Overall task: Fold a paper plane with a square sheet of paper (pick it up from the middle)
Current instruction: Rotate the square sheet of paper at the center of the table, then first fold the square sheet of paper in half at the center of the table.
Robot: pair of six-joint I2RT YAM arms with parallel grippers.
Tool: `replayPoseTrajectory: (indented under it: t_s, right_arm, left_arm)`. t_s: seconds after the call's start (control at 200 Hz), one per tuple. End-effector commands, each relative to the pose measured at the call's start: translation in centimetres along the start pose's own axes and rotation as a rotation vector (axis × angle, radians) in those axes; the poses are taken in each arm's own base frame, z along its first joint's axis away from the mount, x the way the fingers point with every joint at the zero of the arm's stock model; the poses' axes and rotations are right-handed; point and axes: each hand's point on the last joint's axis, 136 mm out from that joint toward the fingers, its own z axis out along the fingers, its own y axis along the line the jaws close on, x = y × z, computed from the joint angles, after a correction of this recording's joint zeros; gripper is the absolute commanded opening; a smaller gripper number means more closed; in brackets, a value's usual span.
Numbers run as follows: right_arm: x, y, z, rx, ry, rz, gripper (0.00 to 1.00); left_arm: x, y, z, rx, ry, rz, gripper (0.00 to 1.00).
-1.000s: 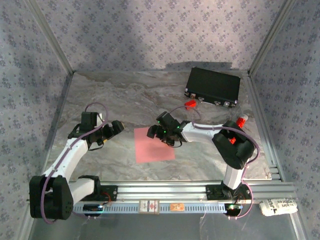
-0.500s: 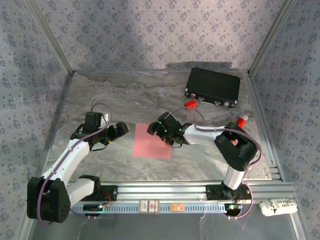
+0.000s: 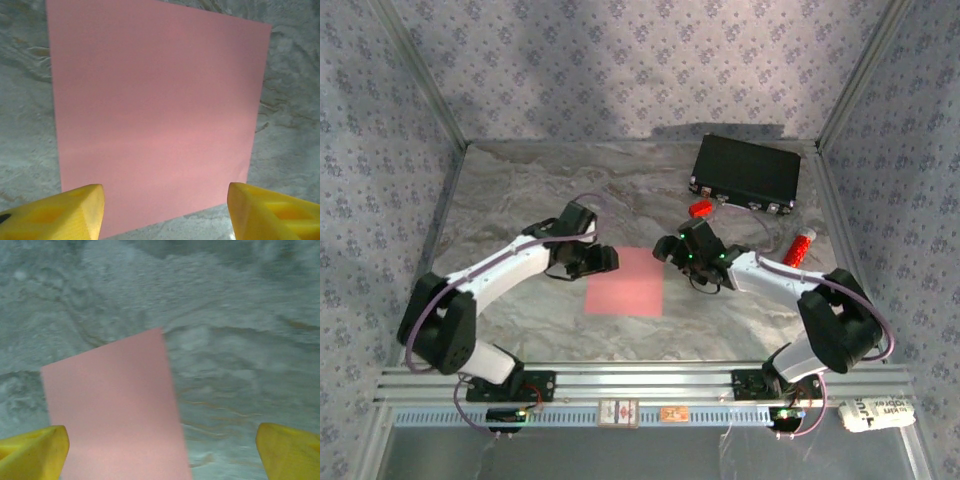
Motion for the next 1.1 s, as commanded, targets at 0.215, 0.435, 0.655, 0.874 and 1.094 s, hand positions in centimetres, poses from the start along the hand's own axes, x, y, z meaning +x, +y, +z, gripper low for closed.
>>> replayPoseTrajectory:
  t_s: [0.215, 0.435, 0.655, 0.874, 1.094]
  right_arm:
    - [0.5, -1.3, -2.0, 0.004, 0.024, -0.085, 0.99]
    - [0.8, -1.4, -2.5, 0.0, 0.032, -0.099, 0.99]
    - [1.3, -1.9, -2.8, 0.002, 0.045, -0.101, 0.99]
    - [1.8, -2.3, -2.7, 0.011, 0.064, -0.108, 0.99]
    - [1.9, -2.5, -2.5, 0.016, 0.074, -0.108, 0.99]
  left_arm:
    - [0.8, -0.6, 2.9, -0.294, 0.157, 0.115, 0.69]
    - [1.3, -1.2, 5.0, -0.347, 0.218, 0.135, 0.73]
    - [1.0, -1.0, 6.3, -0.363, 0.219, 0.121, 0.74]
    - [0.8, -1.2, 7.1, -0.36, 0.217, 0.103, 0.77]
    - [0.7, -1.1, 7.1, -0.382, 0.202, 0.101, 0.79]
